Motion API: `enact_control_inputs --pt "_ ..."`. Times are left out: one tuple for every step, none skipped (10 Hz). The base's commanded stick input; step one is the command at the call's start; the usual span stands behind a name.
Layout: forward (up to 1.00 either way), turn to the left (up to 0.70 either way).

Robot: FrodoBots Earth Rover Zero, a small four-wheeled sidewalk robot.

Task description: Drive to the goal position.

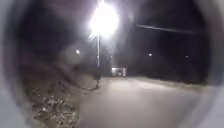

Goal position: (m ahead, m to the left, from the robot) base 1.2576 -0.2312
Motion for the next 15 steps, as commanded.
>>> enact_control_inputs --pt "0.85 0.0" --pt "0.85 0.0" --pt "0.85 0.0" --pt "0.85 0.0" --pt "0.85 0.0" --pt "0.85 0.0" --pt "0.85 0.21" --pt "0.85 0.29" --pt "0.85 0.21" --pt "0.85 0.0" --pt "0.85 0.0" --pt "0.85 0.0" --pt "0.85 0.0" --pt "0.85 0.0" --pt "0.85 0.0"
